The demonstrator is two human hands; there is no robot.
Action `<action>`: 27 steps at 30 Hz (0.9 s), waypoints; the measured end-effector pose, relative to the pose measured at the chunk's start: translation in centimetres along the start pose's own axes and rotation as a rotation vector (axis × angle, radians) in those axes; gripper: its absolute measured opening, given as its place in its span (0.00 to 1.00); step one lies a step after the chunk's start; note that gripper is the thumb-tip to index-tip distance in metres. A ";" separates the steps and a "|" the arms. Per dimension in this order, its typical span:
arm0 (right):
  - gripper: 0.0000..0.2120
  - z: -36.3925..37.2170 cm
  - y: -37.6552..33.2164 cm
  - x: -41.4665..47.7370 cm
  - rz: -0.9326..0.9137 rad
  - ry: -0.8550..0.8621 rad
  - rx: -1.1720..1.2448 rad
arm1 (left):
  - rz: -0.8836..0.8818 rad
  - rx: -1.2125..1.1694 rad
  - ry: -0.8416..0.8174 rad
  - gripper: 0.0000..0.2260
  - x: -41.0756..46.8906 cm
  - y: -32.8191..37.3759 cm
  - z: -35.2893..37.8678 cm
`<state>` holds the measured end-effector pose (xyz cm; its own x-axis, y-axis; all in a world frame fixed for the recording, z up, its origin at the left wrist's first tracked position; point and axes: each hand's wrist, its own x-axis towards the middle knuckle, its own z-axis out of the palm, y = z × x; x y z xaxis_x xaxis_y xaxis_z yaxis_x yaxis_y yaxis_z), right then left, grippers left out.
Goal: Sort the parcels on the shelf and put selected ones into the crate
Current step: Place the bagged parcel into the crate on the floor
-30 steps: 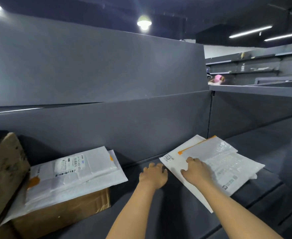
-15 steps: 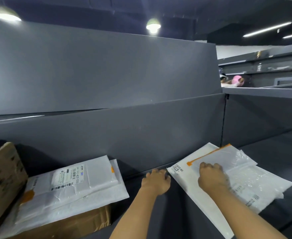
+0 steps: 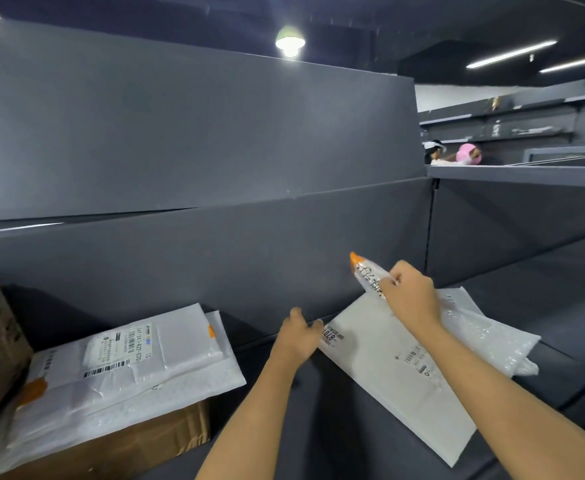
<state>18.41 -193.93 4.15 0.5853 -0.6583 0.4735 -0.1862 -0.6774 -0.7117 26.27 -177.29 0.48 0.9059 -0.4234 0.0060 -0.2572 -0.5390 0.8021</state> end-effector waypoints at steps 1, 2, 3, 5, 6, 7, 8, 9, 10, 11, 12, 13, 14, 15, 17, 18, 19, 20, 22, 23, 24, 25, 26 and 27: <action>0.06 -0.5 -0.1 0.4 0.071 0.017 0.125 | 0.004 -0.081 0.026 0.25 -0.1 0.3 -0.2; 0.07 -1.0 0.0 0.7 0.136 0.021 0.233 | 0.000 -0.157 0.044 0.26 -0.2 0.5 -0.3; 0.08 -1.5 0.2 0.9 0.204 0.013 0.347 | -0.010 -0.221 0.051 0.28 -0.2 0.6 -0.4; 0.10 -2.1 0.8 0.9 0.348 -0.032 0.604 | -0.039 -0.311 0.045 0.31 0.0 0.7 -0.5; 0.10 -2.3 1.0 0.7 0.424 -0.067 0.727 | -0.051 -0.356 0.037 0.32 0.1 0.8 -0.6; 0.10 -2.4 1.3 0.5 0.488 -0.107 0.830 | -0.057 -0.414 0.031 0.33 0.2 0.9 -0.6; 0.11 -2.6 1.4 0.3 0.533 -0.149 0.905 | -0.063 -0.486 0.031 0.33 0.2 1.1 -0.6; 0.12 -2.6 1.7 0.1 0.557 -0.185 0.953 | -0.066 -0.556 0.036 0.31 0.1 1.2 -0.7; 0.12 -2.7 1.8 -0.2 0.562 -0.217 0.985 | -0.064 -0.607 0.048 0.29 0.0 1.2 -0.7; 0.12 -2.7 2.0 -0.4 0.553 -0.248 0.995 | -0.054 -0.629 0.066 0.26 -0.2 1.1 -0.8; 0.10 -2.6 2.1 -0.5 0.536 -0.274 0.996 | -0.039 -0.641 0.089 0.23 -0.2 0.8 -0.8; 0.09 -2.5 2.4 -0.5 0.516 -0.285 0.988 | -0.026 -0.662 0.108 0.20 -0.1 0.5 -0.9; 0.10 -2.4 2.5 -0.5 0.493 -0.295 1.002 | -0.022 -0.682 0.118 0.18 -0.1 0.2 -1.0; 0.12 -2.4 2.6 -0.4 0.470 -0.311 1.035 | -0.019 -0.702 0.121 0.15 -0.2 0.0 -1.1; 0.15 -2.5 2.3 -0.3 0.398 -0.355 1.096 | -0.011 -0.725 0.123 0.09 -0.5 -0.3 -1.3; 0.15 -2.6 2.0 -0.3 0.342 -0.371 1.073 | -0.005 -0.731 0.120 0.09 -0.8 -0.3 -1.3; 0.14 -2.7 1.6 -0.2 0.286 -0.369 1.019 | 0.007 -0.744 0.104 0.09 -1.0 -0.5 -1.4; 0.14 -2.8 1.1 -0.2 0.240 -0.350 0.955 | 0.024 -0.757 0.071 0.11 -1.4 -0.6 -1.4; 0.15 -2.9 0.1 0.2 0.194 -0.261 0.855 | 0.064 -0.780 -0.044 0.14 -2.0 -1.1 -1.5; 0.15 -2.9 -0.4 0.4 0.188 -0.221 0.828 | 0.071 -0.788 -0.104 0.15 -2.3 -1.3 -1.5; 0.16 -2.8 -0.8 0.6 0.186 -0.197 0.815 | 0.063 -0.793 -0.151 0.15 -2.6 -1.5 -1.5; 0.16 -2.8 -1.2 0.8 0.180 -0.181 0.814 | 0.049 -0.804 -0.184 0.15 -2.7 -1.7 -1.5; 0.16 -2.8 -1.6 0.9 0.171 -0.172 0.825 | 0.035 -0.815 -0.206 0.16 -2.9 -1.8 -1.4; 0.16 -2.8 -1.8 0.9 0.164 -0.165 0.844 | 0.023 -0.828 -0.218 0.15 -3.0 -1.9 -1.3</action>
<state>17.10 -194.20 7.32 0.7212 -0.6260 0.2966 0.3301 -0.0658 -0.9417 24.47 -173.99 -0.27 0.7971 -0.6036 -0.0194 0.1305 0.1408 0.9814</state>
